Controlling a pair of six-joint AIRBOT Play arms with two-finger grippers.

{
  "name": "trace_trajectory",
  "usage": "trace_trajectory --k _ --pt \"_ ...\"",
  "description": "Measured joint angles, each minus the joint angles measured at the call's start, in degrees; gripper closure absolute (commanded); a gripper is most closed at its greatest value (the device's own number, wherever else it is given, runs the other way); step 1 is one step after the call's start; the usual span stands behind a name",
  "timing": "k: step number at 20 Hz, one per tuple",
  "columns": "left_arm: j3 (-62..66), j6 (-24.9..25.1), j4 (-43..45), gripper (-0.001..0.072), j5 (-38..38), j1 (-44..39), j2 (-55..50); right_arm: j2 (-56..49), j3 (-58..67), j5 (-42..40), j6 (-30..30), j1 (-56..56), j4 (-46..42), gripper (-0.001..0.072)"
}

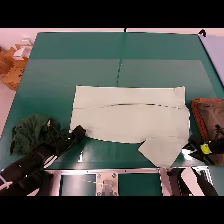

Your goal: Fold the shirts.

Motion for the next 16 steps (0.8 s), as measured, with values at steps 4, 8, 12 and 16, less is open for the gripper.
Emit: trace_trajectory --k 4,8,12,16 --pt "0.0 0.02 0.0 0.0684 0.02 0.0 0.0 -5.18 -0.9 -1.79 -4.37 0.07 3.72 0.0311" --pt "0.02 0.02 0.0 0.0683 0.02 0.0 0.0 -7.39 -0.9 -3.28 -7.85 0.13 7.93 0.0312" --pt "0.0 0.02 0.0 0.0684 0.04 0.0 0.0 -8.74 -0.92 -3.8 -10.21 0.13 11.34 0.0322" --pt "0.0 0.02 0.0 0.0683 0.04 0.0 0.0 -9.27 -0.87 -4.07 -11.28 0.13 12.68 0.0488"
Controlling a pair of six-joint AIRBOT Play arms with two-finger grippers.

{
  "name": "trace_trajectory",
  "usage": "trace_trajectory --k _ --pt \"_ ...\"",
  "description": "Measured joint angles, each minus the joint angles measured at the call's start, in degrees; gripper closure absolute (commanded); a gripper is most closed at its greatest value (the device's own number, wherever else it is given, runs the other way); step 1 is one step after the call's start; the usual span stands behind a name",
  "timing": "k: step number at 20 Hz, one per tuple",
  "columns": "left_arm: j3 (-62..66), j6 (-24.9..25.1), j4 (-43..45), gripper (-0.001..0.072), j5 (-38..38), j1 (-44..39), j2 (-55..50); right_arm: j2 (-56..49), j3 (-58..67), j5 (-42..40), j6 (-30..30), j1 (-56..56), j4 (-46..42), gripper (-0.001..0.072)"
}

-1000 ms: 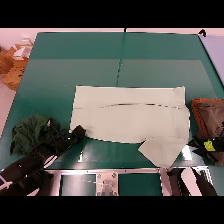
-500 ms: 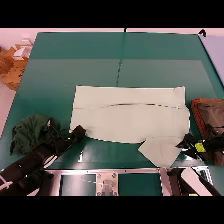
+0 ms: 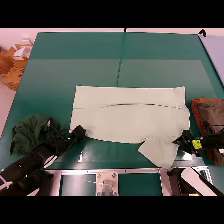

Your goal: Fold the shirts.

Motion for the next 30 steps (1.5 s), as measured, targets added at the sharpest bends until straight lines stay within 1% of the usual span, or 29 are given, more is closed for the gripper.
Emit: trace_trajectory --k 1,2,5,6,8,10,14,17,20,23,26,28,30 --pt "0.0 0.0 0.0 0.0683 0.0 0.0 0.0 -0.04 0.0 1.16 -0.28 0.0 0.28 0.0599" --pt "0.0 0.0 0.0 0.0683 0.0 0.0 0.0 -0.09 0.02 2.05 -0.44 0.0 0.46 0.0696" --pt "0.02 0.07 0.0 0.0684 0.09 0.0 0.0 -0.11 1.01 3.69 -0.7 0.0 0.94 0.0697" --pt "0.02 0.76 0.0 0.0685 0.39 0.0 0.0 -0.11 1.88 4.15 -0.72 0.0 0.96 0.0697" --pt "0.22 3.72 0.02 0.0685 0.48 0.0 0.0 -0.11 4.39 5.29 -0.33 0.0 1.27 0.0697" --pt "1.79 6.49 0.02 0.0684 -4.31 0.0 -0.02 -0.11 6.6 6.64 1.14 0.0 0.7 0.0698" --pt "11.21 17.55 -0.07 0.0684 -21.44 0.0 -0.02 0.11 8.17 7.74 4.31 0.0 -2.27 0.0697" --pt "20.7 28.04 -1.57 0.0684 -35.58 0.0 -0.02 0.92 9.01 8.33 6.32 0.52 -3.17 0.0698" --pt "28.13 36.48 -1.6 0.0684 -46.93 0.0 -0.02 1.68 10.82 10.29 7.67 2.58 -3.72 0.0697" --pt "32.79 41.77 -1.6 0.0685 -54.25 0.0 -0.02 2.19 14.27 13.73 8.35 5.14 -3.96 0.0698" --pt "35.85 45.7 -2.27 0.0685 -58.53 1.95 -0.02 2.75 18.78 16.09 8.81 7.61 -3.93 0.0697" --pt "37.2 50.25 -5.03 0.0685 -60.52 6.8 -0.09 2.93 21.11 16.92 8.98 8.55 -2.49 0.0697" --pt "38.25 56.06 -9.31 0.0685 -62.4 12.85 -0.9 3.02 22.62 17.03 8.96 9.05 -0.02 0.0697"
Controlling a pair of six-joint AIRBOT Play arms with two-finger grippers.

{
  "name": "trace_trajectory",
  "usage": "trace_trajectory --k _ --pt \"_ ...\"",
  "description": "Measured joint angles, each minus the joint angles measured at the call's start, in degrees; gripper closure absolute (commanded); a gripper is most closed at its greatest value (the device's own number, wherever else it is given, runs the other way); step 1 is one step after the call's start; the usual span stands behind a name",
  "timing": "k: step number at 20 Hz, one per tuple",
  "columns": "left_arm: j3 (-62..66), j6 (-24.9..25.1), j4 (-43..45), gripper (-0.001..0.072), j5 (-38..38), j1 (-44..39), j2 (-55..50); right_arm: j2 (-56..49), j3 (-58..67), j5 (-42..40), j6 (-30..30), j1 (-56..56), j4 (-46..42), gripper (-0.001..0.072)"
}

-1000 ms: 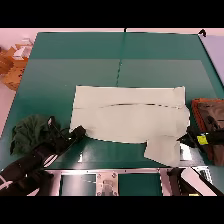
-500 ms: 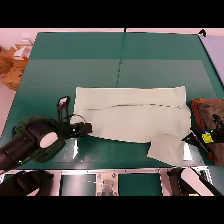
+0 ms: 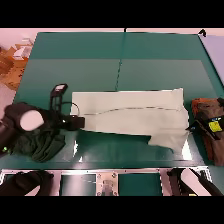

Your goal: Fold the shirts.

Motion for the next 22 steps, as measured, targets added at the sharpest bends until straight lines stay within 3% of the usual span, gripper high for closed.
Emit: trace_trajectory --k 7,16,17,18,19,20,21,22 --pt "9.64 15.65 -7.74 0.0684 -4.26 11.17 -14.56 -3.63 2.23 -6.69 -1.64 0.81 8.15 0.0697" --pt "32.76 22.4 -8.61 0.068 -2.25 12.57 -40.7 -25.49 16.81 -18.56 -5.38 7.41 16.9 0.0694" --pt "33.9 22.64 -8.68 0.0473 -0.31 12.59 -42.23 -28.46 18.45 -19.52 -5.53 8.15 17.09 0.0667" --pt "34.73 22.8 -8.68 0.0084 2.32 12.59 -43.6 -30.95 19.78 -20.65 -5.9 8.81 17.2 0.0594" --pt "35.36 22.84 -8.63 -0.0005 5.05 12.61 -44.46 -33.31 21.18 -22.25 -6.45 9.25 17.4 0.0479" --pt "36.11 22.84 -8.7 -0.0009 7.98 12.66 -45.03 -35.21 22.58 -23.47 -7.15 9.6 17.51 0.0348" --pt "36.94 22.84 -8.57 -0.0009 9.81 12.79 -45.57 -36.57 23.91 -23.82 -7.98 9.6 17.55 0.0289" --pt "37.97 22.82 -7.93 -0.0008 10.14 13.07 -45.88 -37.57 25.42 -23.8 -9.09 9.42 17.55 0.0278"
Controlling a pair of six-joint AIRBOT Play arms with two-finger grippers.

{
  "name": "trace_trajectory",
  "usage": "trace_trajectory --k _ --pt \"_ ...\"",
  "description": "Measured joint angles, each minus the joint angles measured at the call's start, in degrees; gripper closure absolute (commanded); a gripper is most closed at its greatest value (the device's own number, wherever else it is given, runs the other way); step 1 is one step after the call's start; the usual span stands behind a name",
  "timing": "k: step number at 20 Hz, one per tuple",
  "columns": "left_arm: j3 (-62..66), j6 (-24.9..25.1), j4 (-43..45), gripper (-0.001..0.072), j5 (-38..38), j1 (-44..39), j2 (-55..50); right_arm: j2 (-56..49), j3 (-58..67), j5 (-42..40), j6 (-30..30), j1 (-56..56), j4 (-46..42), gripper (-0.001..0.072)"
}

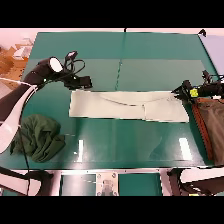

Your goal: Fold the shirts.

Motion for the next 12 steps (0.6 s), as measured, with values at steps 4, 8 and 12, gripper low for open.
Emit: trace_trajectory --k 4,8,12 --pt "6.95 0.0 4.55 0.0062 -7.52 2.38 -0.35 -1.92 6.73 5.18 -5.03 -3.87 -1.38 0.0102" --pt "11.85 0.04 8.13 0.0684 -18.1 3.78 -0.42 -3.28 7.8 8.39 -9.99 -7.37 -5.7 0.0101" --pt "13.25 0.24 7.56 0.0684 -22.49 4.24 -0.44 -7.19 7.56 10.25 -14.08 -8.5 -7.34 0.0101"
